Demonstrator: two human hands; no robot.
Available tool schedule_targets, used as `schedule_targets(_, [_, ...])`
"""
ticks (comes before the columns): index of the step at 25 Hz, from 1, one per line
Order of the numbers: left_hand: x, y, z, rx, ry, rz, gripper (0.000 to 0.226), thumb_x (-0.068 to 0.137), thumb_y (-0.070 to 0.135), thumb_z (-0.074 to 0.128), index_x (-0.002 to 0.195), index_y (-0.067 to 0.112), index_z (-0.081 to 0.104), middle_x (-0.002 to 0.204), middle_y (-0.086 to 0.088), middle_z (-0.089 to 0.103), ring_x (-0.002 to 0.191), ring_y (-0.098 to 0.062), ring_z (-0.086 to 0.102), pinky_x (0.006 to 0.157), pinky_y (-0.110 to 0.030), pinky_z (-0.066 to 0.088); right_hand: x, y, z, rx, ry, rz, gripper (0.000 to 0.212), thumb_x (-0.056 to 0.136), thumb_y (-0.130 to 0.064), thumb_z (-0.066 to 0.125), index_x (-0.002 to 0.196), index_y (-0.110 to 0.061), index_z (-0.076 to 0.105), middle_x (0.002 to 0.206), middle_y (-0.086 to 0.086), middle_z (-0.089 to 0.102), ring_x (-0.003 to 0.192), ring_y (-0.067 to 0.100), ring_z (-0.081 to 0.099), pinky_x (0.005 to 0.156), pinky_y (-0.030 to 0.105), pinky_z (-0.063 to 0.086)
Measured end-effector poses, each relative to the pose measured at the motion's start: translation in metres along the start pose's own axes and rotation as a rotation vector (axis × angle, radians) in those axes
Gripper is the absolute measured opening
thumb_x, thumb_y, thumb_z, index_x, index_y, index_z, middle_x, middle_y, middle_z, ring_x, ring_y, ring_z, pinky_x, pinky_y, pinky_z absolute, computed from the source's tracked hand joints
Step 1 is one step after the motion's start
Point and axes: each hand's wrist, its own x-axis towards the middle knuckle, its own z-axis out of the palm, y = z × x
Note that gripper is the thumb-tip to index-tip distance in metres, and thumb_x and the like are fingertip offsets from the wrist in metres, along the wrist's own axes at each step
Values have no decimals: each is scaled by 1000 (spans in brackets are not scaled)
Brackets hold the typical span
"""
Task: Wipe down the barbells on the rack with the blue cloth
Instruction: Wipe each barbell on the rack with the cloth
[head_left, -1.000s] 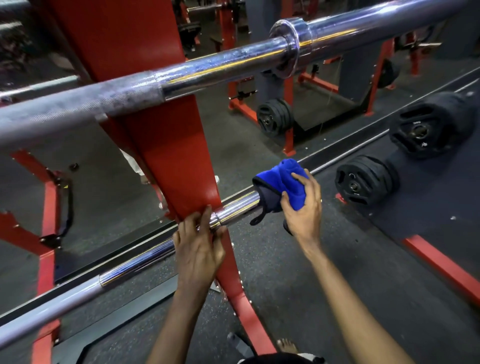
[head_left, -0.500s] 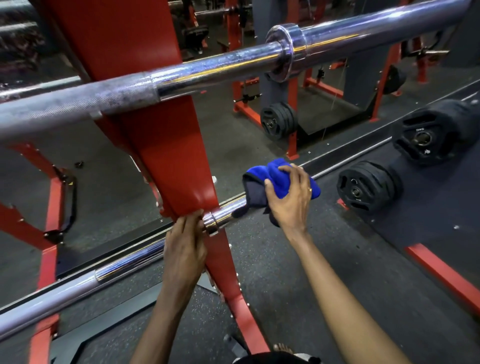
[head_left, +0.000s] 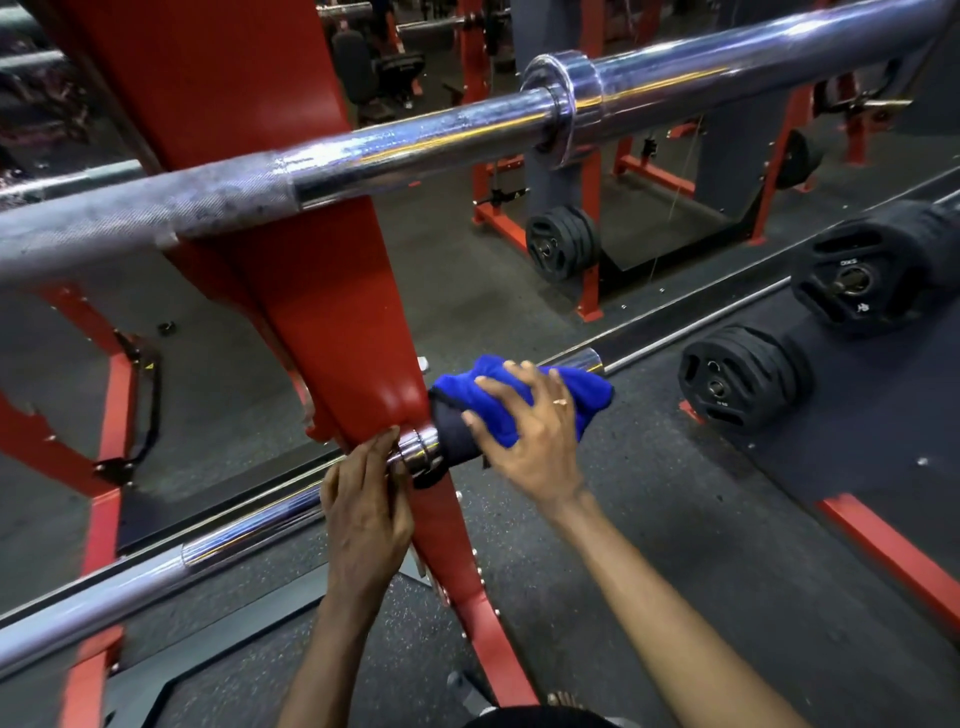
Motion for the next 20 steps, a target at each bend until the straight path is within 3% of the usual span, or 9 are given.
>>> schedule_targets(3, [-10,-5,-6,72,-88,11,55,98,28,41,152,22,44,148,0,54,141,-19,42,117,-38,19,24,39,-13,-10,141,281,39,90,-47,68,122,-24,72,138,8,59,131,31,54,111,60,38])
schedule_targets(5, [-18,-7,-9,120,-136,24,57,101,32,38,158,25,35,161,4,39,152,-13,26,123,-44,13,27,43,-12,6,135,359,39,89,-46,68,121,-25,71,142,7,56,135,33,51,112,61,37])
schedule_targets(8, [-22,-8,-15,100,-157,15,54,105,34,32,158,25,33,164,7,32,155,-8,17,125,-45,9,8,8,-1,6,44,276,43,89,-55,69,123,-29,70,146,4,53,145,32,42,122,58,26])
schedule_targets(11, [-21,-4,-16,42,-138,0,52,106,35,28,156,23,38,162,7,36,153,-8,22,125,-43,8,-17,-33,13,74,-10,141,46,86,-56,73,123,-29,71,145,3,55,146,30,41,125,53,21])
schedule_targets(14, [-19,0,-13,92,-118,-27,54,104,39,32,155,22,41,160,5,41,150,-13,30,124,-42,11,-27,-26,16,79,29,52,43,88,-50,75,124,-27,70,146,2,52,146,28,41,124,55,22])
schedule_targets(15, [-18,1,-11,127,-113,-31,56,103,42,36,155,22,40,160,4,40,149,-15,31,123,-44,13,-30,-17,17,99,78,104,44,90,-47,73,128,-25,67,149,4,48,149,28,37,124,54,22])
schedule_targets(17, [-14,3,-8,142,-144,-22,62,100,45,45,157,24,35,163,5,35,147,-17,31,122,-48,18,-32,-9,20,311,199,409,52,93,-40,70,138,-18,55,152,11,42,151,27,34,124,51,29])
schedule_targets(20, [-4,4,-5,158,-178,63,67,96,48,52,158,30,33,160,4,38,140,-22,38,114,-49,29,-14,-7,24,872,493,917,50,96,-27,67,139,-19,42,144,11,56,134,21,56,112,40,47])
